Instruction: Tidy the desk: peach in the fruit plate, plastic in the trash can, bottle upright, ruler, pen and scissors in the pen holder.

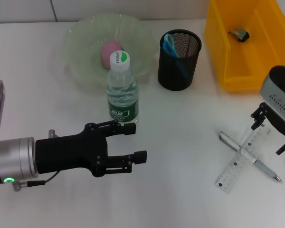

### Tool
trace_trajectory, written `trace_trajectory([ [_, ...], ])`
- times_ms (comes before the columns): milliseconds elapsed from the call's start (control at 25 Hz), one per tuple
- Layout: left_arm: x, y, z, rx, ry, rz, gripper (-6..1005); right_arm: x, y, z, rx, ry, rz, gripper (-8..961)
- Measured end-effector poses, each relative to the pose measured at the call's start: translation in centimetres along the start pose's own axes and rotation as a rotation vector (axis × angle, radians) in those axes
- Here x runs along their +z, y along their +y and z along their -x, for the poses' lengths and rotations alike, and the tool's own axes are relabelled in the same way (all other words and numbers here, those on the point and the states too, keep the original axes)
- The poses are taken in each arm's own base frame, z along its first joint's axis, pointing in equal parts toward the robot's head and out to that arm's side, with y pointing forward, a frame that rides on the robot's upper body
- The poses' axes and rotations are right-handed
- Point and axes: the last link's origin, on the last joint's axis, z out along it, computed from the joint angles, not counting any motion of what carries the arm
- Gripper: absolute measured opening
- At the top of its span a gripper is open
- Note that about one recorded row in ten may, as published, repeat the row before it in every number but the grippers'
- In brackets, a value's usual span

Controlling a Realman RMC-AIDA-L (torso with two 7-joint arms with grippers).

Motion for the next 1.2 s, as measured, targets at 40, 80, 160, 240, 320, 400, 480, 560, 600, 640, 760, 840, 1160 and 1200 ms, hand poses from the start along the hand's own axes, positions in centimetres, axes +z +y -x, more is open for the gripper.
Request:
trace_trajectory([
  [40, 0.0, 0.0, 0.0, -0.002, 0.001, 0.000, 802, 0.2, -0.1, 0.0, -0.014, 0.004, -0.002, 742],
  [80, 0.0, 0.0, 0.0, -0.003, 0.001, 0.000, 802, 0.5, -0.2, 0.0, -0.027, 0.007, -0.002, 741],
  [160, 0.0, 0.0, 0.0, -0.013, 0.002, -0.001, 802, 0.8, -0.4, 0.0, -0.046, 0.015, -0.004, 740],
  [240, 0.0, 0.0, 0.0, -0.023, 0.003, -0.002, 802, 1.2, -0.6, 0.0, -0.060, 0.022, -0.006, 739],
  [320, 0.0, 0.0, 0.0, -0.025, 0.003, -0.003, 802, 1.6, -0.8, 0.1, -0.070, 0.029, -0.004, 738],
  [400, 0.0, 0.0, 0.0, -0.026, 0.004, -0.004, 802, 1.8, -0.9, 0.1, -0.078, 0.035, -0.007, 737],
  [480, 0.0, -0.1, 0.0, -0.026, 0.003, -0.005, 802, 1.9, -1.1, 0.2, -0.087, 0.043, -0.012, 736],
  [560, 0.0, -0.1, 0.0, -0.026, 0.003, -0.007, 802, 2.1, -1.4, 0.3, -0.096, 0.044, -0.007, 734],
  [600, 0.0, -0.1, 0.0, -0.026, 0.003, -0.007, 802, 2.1, -1.4, 0.3, -0.096, 0.044, -0.007, 734],
  [640, 0.0, -0.1, 0.0, -0.027, 0.004, -0.009, 802, 2.1, -1.4, 0.3, -0.097, 0.043, -0.003, 733],
  [760, -0.2, 0.0, 0.1, -0.032, 0.008, -0.016, 802, 2.2, -1.6, 0.3, -0.103, 0.048, 0.008, 732],
  [840, -0.2, 0.0, 0.1, -0.032, 0.008, -0.017, 802, 2.2, -1.6, 0.3, -0.105, 0.051, 0.009, 731],
  [1160, -0.5, 0.0, 0.3, -0.037, 0.007, -0.024, 802, 2.4, -1.7, 0.4, -0.099, 0.059, 0.007, 511],
  [1200, -0.5, 0.0, 0.3, -0.037, 0.007, -0.024, 802, 2.4, -1.7, 0.4, -0.099, 0.059, 0.007, 497],
])
